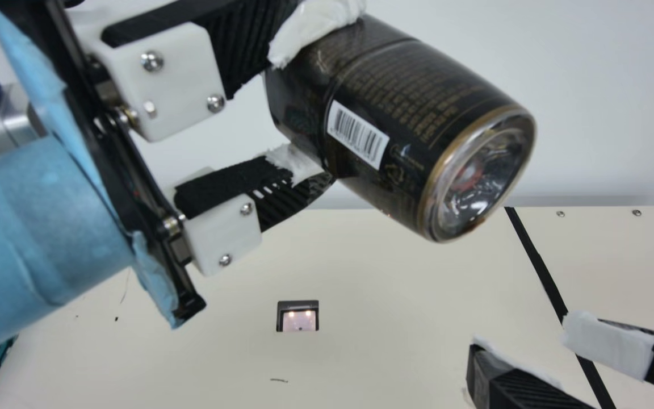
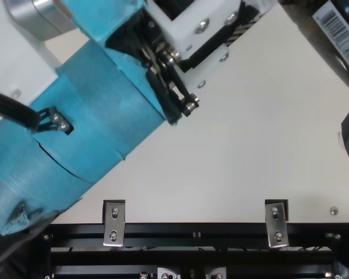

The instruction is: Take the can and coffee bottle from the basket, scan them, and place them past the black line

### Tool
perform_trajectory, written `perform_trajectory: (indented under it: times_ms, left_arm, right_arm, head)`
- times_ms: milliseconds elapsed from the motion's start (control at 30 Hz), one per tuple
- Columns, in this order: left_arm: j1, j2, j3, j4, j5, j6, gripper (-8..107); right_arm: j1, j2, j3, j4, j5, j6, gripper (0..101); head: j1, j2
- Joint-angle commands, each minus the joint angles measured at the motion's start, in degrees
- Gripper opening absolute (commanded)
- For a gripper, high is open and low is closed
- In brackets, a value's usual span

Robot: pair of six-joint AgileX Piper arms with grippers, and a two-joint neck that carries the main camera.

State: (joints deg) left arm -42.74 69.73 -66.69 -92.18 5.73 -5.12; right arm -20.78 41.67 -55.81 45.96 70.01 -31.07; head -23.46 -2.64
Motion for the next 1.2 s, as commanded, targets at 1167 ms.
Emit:
perform_trajectory:
  times_ms: [1167]
  left_arm:
    - [34.5,-4.4,21.1,-7.8,20.4,11.7,10]
  right_arm:
    - [0.0,0.0,0.0,0.0,0.0,0.0,101]
  head:
    - [-1.5,-0.4]
